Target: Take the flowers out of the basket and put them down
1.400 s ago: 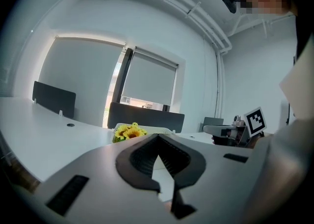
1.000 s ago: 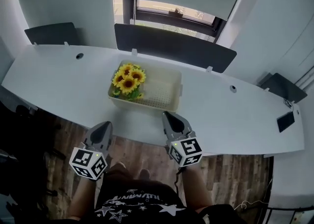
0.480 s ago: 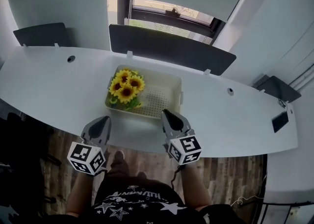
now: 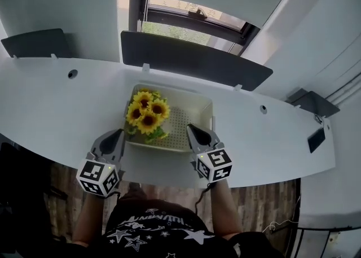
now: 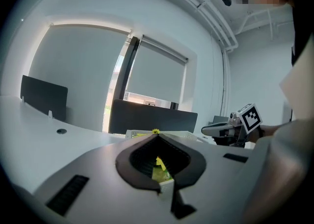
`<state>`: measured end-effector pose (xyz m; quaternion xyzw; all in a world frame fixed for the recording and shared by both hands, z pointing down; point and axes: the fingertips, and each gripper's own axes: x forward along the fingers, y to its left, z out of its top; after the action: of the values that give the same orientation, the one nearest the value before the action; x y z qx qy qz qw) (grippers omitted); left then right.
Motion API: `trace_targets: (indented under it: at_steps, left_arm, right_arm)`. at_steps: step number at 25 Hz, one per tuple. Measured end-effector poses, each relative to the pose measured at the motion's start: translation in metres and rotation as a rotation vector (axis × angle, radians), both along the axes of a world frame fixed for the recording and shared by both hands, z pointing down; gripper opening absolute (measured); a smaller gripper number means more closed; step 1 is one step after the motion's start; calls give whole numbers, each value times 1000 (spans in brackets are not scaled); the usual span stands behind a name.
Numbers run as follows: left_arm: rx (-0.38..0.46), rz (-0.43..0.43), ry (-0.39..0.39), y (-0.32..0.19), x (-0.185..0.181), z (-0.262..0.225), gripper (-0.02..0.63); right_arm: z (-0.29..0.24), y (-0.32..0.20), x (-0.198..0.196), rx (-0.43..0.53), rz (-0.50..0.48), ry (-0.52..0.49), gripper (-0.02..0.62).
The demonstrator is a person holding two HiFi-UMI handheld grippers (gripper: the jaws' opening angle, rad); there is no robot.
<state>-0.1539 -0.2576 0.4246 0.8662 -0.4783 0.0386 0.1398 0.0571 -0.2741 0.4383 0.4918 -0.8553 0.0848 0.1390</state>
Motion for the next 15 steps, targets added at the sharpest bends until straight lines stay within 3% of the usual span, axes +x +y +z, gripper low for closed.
trace_targets:
  at_steps: [8, 11, 15]
  left_arm:
    - [-1, 80, -6, -37, 1, 3, 9]
    - [-6, 110, -20, -46, -1, 11, 9]
    - [-19, 156, -26, -56, -2, 19, 9]
  right_arm:
    - [4, -36, -5, -21, 55, 87, 3]
    - [20, -39, -8, -88, 32, 136, 13]
    - [41, -40, -17, -165, -18, 235, 73]
